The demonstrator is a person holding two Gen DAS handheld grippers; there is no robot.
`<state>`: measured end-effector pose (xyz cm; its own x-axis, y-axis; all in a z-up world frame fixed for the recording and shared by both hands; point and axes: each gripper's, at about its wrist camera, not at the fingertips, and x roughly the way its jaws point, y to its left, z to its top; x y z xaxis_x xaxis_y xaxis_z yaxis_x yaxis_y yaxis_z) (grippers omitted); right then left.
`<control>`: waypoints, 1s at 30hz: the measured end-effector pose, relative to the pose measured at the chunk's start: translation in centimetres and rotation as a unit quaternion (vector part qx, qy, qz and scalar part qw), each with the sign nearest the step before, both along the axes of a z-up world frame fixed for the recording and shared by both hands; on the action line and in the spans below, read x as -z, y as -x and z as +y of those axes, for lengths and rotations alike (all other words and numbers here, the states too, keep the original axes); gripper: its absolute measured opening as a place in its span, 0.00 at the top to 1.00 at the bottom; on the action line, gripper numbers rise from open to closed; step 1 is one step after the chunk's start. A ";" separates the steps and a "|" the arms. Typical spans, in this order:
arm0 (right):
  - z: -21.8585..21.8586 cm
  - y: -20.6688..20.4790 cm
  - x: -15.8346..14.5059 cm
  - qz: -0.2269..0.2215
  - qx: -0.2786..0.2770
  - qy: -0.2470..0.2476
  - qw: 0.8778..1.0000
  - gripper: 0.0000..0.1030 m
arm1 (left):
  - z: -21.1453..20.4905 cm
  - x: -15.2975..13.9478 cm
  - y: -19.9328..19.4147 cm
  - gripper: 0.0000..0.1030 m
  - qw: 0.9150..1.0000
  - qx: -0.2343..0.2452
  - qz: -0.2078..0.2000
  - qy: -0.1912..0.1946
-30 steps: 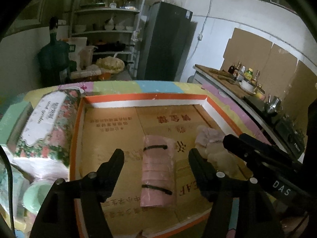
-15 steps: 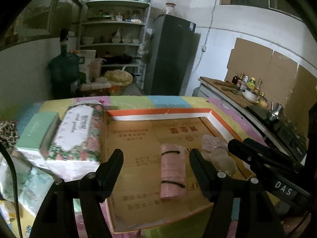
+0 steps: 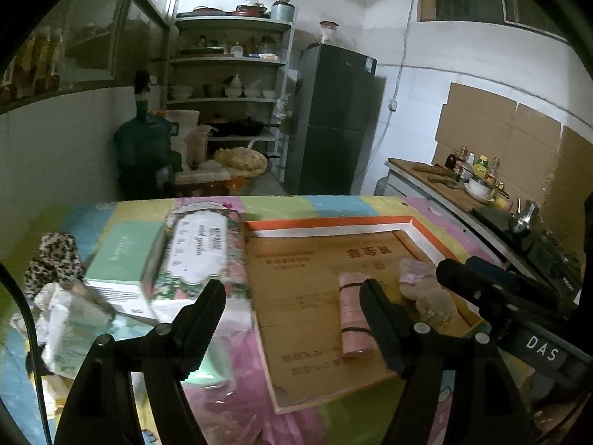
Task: Organize soft objects
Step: 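Withdraw both tools from the box back toward the pile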
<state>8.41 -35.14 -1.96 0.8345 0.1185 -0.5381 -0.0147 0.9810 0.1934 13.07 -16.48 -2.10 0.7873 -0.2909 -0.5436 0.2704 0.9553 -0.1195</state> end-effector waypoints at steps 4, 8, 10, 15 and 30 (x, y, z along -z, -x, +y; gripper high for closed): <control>1.3 0.2 -0.5 -0.005 -0.008 0.001 1.000 0.42 | 1.1 -0.3 0.5 0.28 1.000 -0.008 -0.006 -0.003; 2.5 0.5 -0.9 -0.009 -0.016 0.002 1.000 0.42 | 2.2 -0.6 0.9 0.28 1.000 -0.015 -0.009 -0.003; 3.1 0.6 -1.1 -0.010 -0.019 0.004 1.000 0.42 | 2.8 -0.7 1.2 0.28 1.000 -0.020 -0.012 -0.004; 4.7 0.9 -1.7 -0.016 -0.029 0.008 0.999 0.42 | 4.2 -0.8 1.8 0.28 0.999 -0.027 -0.017 -0.003; 9.4 1.6 -2.8 -0.026 -0.055 0.021 0.998 0.42 | 8.3 -1.5 3.1 0.28 0.998 -0.050 -0.027 0.006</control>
